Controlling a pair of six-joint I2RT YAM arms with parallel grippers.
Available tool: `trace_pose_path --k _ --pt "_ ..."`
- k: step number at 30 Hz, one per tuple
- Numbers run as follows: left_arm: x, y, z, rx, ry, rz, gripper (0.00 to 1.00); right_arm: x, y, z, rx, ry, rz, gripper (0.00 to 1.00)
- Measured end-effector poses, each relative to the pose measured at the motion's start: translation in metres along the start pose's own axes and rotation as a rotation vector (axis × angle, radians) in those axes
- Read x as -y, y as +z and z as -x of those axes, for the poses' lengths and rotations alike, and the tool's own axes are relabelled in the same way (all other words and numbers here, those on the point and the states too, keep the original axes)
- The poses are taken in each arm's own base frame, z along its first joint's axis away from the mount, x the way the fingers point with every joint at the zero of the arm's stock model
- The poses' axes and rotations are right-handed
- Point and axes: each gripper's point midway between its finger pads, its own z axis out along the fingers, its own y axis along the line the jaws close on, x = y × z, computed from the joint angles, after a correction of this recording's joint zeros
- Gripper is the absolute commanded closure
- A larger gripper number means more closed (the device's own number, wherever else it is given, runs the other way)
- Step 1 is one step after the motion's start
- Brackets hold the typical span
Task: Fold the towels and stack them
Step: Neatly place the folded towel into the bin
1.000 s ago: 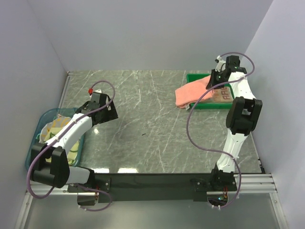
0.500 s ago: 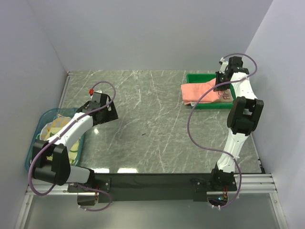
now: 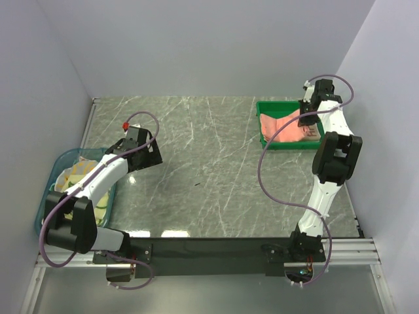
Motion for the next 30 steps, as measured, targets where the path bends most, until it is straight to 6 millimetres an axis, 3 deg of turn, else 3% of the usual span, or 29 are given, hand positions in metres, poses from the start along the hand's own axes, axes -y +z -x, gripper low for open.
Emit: trace_pose_path --k 16,22,30 --pt "0.000 0.003 -0.003 -0.016 0.003 0.000 0.01 0.010 -0.009 0.003 0.005 -0.022 -0.050 1.00" --pt "0.001 0.005 -0.005 -0.025 0.005 0.001 0.01 0.002 -0.014 0.007 0.023 -0.024 -0.010 1.00" --pt "0.001 0.006 -0.006 -0.029 0.005 -0.001 0.01 -0.018 -0.041 0.026 0.102 -0.029 0.083 1.00"
